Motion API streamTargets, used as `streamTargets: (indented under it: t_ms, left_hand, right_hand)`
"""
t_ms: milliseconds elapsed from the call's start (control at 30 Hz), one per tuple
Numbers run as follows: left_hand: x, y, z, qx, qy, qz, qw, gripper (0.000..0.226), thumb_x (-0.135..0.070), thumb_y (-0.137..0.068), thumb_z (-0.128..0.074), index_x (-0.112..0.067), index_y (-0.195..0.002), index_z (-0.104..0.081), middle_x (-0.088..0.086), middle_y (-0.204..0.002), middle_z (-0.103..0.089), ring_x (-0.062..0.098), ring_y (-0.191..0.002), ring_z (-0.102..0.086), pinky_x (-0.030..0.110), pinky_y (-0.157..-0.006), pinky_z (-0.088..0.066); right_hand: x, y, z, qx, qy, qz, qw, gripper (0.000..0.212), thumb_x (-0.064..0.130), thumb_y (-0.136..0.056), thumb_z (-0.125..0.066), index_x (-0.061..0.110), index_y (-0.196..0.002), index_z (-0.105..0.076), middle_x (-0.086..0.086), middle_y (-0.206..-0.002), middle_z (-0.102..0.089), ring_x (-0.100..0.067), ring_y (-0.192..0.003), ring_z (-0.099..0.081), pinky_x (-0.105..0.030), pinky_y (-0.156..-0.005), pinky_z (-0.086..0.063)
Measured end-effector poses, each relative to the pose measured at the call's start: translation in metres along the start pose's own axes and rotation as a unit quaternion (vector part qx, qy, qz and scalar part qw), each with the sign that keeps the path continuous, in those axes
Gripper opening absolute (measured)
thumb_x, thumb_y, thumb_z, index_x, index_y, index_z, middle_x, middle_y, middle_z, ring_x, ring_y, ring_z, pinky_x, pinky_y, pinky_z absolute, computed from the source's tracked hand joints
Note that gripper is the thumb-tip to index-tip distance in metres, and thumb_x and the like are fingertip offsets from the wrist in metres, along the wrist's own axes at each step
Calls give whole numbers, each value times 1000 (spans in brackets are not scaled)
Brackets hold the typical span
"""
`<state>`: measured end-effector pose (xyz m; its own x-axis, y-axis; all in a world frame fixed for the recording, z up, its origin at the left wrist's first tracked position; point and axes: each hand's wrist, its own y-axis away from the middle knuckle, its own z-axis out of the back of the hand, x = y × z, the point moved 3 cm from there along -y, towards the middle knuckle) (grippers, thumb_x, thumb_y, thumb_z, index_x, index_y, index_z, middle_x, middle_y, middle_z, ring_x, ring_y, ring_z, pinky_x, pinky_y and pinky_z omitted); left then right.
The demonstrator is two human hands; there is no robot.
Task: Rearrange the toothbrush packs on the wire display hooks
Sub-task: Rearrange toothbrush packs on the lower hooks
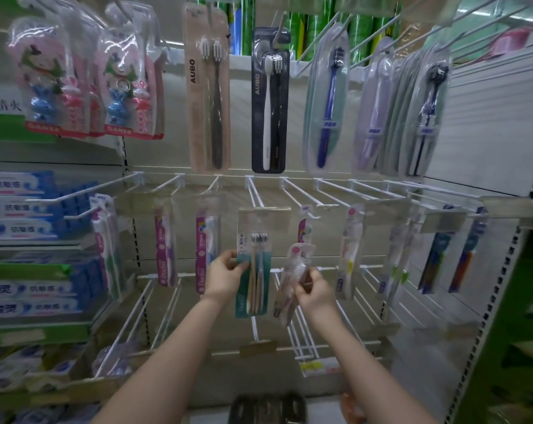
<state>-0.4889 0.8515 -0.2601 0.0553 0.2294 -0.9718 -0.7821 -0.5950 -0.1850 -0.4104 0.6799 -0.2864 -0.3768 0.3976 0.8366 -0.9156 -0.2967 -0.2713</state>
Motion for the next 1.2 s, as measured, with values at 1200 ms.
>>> streamTargets:
  t_ms: [1200]
  left_hand:
    - [-92, 80, -65, 162, -91, -143, 972, 23, -7, -86, -65, -29, -78, -63, -13, -75, -66, -5, -71, -61, 8, -67, -44]
  right_hand:
    - [77, 63, 109, -38, -114, 5, 993, 13, 14, -87, -65, 20, -97, -62, 2, -89, -69, 0, -83, -64, -14, -72, -49]
